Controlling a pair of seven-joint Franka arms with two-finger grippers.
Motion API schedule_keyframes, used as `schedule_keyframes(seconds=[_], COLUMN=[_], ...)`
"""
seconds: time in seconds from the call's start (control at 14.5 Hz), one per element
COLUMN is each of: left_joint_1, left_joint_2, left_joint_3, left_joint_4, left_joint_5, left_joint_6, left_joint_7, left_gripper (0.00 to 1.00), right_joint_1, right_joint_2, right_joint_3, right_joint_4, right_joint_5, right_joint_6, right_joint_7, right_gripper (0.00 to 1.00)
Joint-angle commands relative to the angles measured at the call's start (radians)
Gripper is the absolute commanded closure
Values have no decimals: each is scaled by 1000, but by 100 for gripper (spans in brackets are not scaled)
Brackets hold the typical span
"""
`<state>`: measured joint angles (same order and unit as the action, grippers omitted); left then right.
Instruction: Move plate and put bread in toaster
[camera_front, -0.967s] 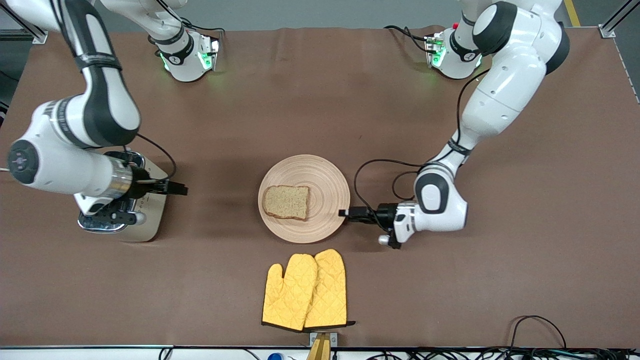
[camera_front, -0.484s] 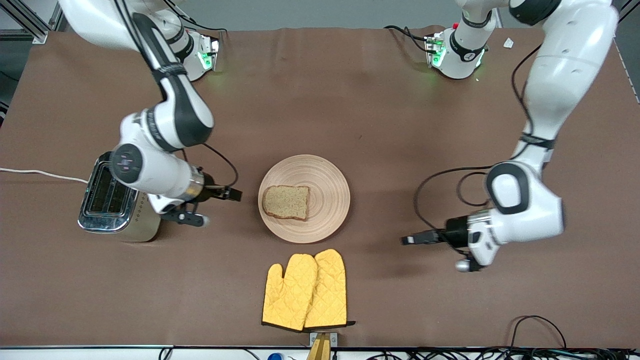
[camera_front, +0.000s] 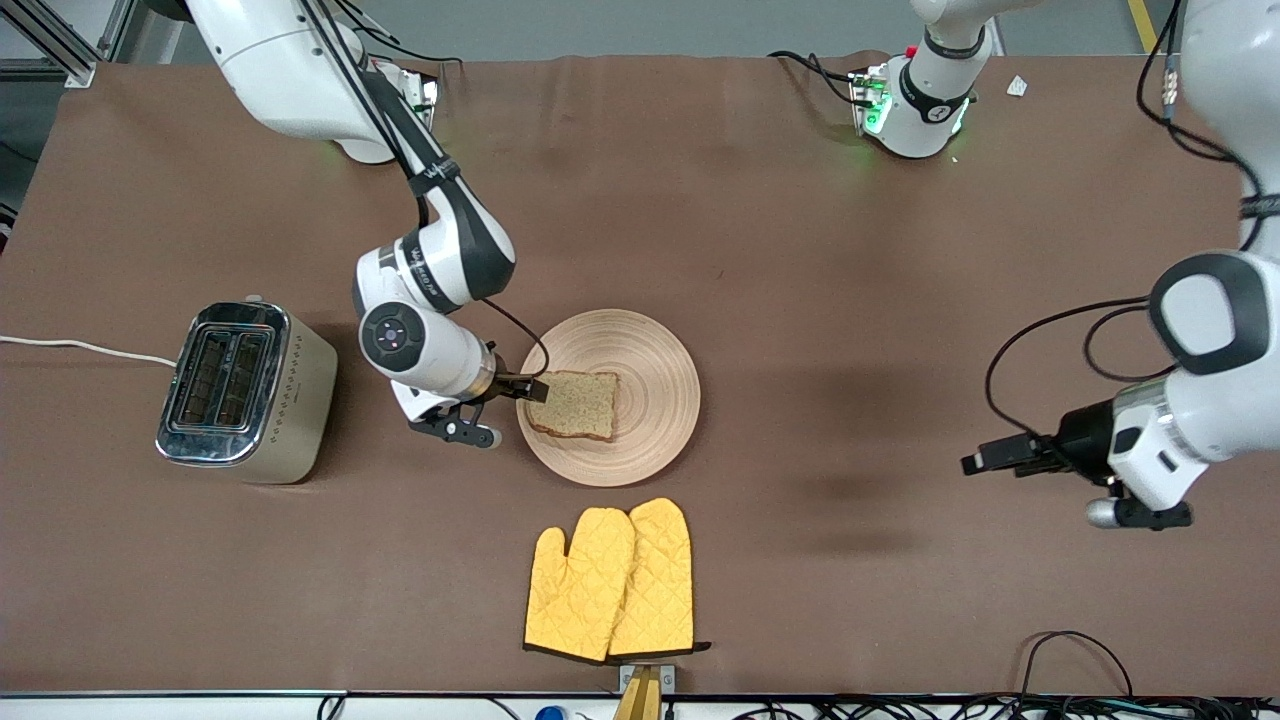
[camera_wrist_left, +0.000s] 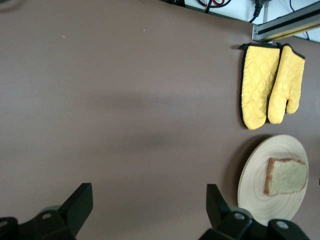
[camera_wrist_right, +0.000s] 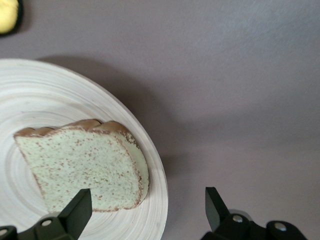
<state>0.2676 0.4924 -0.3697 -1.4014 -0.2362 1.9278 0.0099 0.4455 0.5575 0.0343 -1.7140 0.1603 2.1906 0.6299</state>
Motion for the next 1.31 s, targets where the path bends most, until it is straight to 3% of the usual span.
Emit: schedule_keyframes(seconds=[0.0,0.14,0.28,0.55,0.69,0.9,1.24], left_joint_1=[-13,-22,-36,-166,-188,-266,-266], left_joint_2=[-79,-156,-240,-366,-417,-510,-549], left_joint_3=[12,12,32,204,225,311,307], left_joint_4=[50,53,39,33,22,-60,-88], left_joint_5=[113,171,211,204,210,213,219], left_joint_6=[-163,-226,-249,-413,-472,-487,-497], left_joint_7=[-56,-76,-80,-76,-74,-67,-65], left_gripper=[0,0,0,0,0,0,0], right_joint_1=[41,50,59,71,87,91,84], right_joint_2=[24,44,51,58,70,85,96], right_joint_3=[-10,-10,-10,-10,-10,-10,-11], right_joint_4=[8,25,33,39,53,70,68], right_joint_5=[-100,-119,-119,-119,-120,-137,-175], right_joint_6=[15,18,18,17,18,23,38], right_joint_7=[108,136,137,140,158,165,165], right_gripper=[3,5,14,34,38,40,41])
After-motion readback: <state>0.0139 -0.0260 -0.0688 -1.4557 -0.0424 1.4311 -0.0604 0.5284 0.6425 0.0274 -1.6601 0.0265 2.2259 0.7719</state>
